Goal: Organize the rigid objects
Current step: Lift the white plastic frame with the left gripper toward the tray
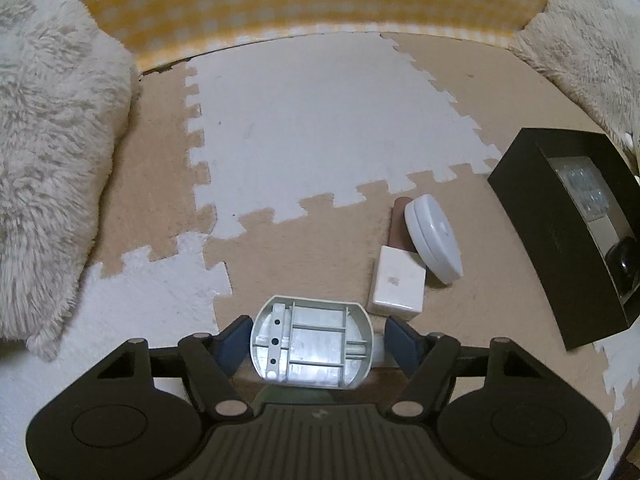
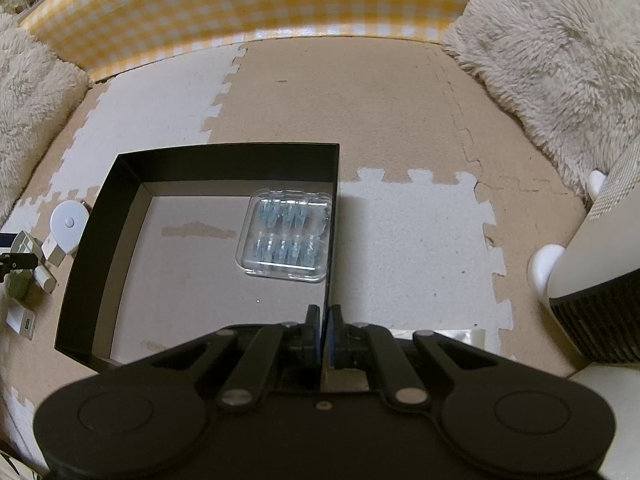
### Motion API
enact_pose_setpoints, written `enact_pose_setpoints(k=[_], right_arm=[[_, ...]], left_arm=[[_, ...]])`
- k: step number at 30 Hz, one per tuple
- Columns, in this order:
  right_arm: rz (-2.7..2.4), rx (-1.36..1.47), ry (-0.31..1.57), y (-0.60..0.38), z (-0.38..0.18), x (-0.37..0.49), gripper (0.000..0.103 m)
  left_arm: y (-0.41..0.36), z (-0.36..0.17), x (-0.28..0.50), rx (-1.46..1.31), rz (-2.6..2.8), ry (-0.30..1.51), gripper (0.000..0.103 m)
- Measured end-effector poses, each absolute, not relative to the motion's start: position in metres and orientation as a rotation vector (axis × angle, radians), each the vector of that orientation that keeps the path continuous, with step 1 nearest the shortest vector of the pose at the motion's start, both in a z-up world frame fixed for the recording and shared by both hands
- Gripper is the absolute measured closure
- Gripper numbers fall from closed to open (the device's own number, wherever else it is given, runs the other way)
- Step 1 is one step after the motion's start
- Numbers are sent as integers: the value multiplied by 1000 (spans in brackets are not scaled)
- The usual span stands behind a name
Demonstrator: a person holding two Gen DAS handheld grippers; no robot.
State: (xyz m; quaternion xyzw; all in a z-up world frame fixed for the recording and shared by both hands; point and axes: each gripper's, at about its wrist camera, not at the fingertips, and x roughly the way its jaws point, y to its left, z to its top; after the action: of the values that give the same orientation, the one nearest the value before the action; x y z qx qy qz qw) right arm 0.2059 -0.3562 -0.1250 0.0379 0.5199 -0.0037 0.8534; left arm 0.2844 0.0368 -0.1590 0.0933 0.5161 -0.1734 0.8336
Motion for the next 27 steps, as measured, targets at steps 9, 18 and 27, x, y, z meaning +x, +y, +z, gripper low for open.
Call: enact_pose_setpoints(k=[9,18,27], right_arm=[[-8,75,1094,-355,-125,206,99],[-8,76,1095,-356,-125,206,99],[-9,88,1095,-358,-124,205,99]], left_arm=[[40,-156,285,166,-326,1108,38],[47,-140,282,47,-240,1076,38],[42,-119,268,-119,-227,1004,38]])
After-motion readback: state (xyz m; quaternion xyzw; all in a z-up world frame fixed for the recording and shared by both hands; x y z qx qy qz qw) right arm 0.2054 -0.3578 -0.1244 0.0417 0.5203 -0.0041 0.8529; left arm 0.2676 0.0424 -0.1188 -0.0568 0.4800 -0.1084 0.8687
